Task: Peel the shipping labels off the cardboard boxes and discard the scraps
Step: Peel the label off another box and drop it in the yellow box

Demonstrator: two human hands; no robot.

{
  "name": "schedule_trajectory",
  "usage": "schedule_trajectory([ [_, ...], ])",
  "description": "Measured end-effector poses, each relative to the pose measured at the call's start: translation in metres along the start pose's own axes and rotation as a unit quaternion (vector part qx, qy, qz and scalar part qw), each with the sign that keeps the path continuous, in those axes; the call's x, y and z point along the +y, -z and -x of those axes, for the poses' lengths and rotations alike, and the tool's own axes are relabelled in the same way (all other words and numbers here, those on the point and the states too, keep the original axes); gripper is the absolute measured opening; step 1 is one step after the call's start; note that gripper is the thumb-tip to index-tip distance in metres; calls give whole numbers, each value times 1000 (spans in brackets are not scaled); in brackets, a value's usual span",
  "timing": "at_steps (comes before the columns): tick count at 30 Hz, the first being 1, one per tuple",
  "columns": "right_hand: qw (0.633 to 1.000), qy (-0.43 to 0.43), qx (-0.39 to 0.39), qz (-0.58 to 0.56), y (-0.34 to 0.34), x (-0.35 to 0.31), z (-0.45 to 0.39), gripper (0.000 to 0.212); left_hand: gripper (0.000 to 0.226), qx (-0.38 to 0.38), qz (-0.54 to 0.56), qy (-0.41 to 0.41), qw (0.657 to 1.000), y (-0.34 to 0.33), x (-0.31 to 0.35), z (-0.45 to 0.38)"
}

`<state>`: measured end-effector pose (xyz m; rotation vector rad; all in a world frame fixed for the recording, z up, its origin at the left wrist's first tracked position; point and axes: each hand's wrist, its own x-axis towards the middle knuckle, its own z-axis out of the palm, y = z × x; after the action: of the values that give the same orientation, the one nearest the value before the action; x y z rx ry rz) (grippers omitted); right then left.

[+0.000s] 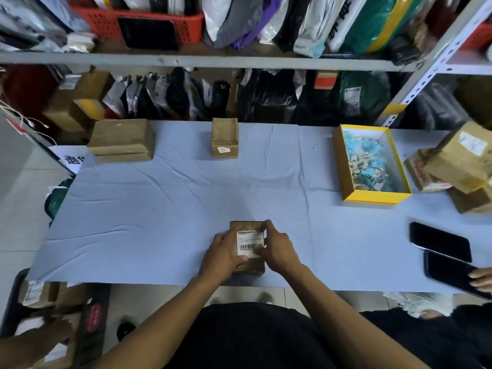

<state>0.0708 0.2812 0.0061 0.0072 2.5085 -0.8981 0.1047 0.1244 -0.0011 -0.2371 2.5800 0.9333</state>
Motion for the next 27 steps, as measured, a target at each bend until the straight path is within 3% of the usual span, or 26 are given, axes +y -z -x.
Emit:
schedule_trajectory([
  [7, 1000, 13, -3, -10, 3, 1, 2, 48, 85, -31, 7, 4, 999, 5, -1, -7],
  [13, 1000, 6, -2, -20, 1, 1, 4, 37, 79, -38, 35, 3, 999, 6, -5, -5],
  [18, 998, 1, 8, -63, 4, 0, 3, 50, 84, -62, 35, -10, 997, 12, -5, -7],
  [22, 996, -2, 16, -92, -2, 1, 1, 40, 84, -52, 36, -4, 998, 9, -5, -6],
  [27, 984, -35, 91, -147, -12, -4, -7, 18, 84, -48, 1, -11, 999, 8, -5, -7],
])
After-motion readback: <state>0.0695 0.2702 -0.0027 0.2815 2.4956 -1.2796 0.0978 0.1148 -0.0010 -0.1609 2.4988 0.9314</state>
